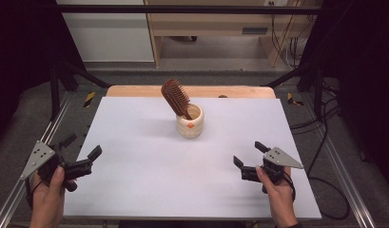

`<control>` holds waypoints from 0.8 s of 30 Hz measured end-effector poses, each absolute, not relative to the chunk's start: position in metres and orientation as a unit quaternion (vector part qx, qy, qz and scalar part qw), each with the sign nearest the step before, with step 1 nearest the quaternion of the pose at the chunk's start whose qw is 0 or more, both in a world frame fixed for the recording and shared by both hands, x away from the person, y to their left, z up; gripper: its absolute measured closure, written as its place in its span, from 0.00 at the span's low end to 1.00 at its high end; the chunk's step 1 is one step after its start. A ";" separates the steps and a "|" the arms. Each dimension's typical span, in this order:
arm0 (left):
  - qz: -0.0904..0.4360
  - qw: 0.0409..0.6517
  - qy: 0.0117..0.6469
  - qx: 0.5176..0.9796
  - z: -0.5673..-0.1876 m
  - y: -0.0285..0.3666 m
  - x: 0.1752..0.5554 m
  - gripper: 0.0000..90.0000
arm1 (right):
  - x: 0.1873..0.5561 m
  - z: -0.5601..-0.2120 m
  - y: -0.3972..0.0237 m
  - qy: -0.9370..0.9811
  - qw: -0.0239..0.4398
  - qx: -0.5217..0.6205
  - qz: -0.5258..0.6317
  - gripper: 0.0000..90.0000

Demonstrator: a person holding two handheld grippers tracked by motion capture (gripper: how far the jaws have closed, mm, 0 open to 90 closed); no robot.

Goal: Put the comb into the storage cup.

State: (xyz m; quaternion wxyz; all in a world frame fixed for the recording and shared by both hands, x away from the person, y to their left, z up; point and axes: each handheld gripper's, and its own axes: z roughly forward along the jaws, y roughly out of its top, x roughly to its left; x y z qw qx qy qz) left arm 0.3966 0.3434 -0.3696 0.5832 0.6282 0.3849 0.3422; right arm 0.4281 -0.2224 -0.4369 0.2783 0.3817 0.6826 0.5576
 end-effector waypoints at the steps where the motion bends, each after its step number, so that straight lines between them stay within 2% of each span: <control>1: 0.340 0.584 0.385 0.629 -0.371 0.343 0.396 0.01 | 0.428 -0.437 -0.225 0.681 0.280 0.384 0.558 0.04; 24: 0.317 0.573 0.388 0.649 -0.412 0.323 0.391 0.02 | 0.418 -0.449 -0.241 0.683 0.291 0.381 0.552 0.04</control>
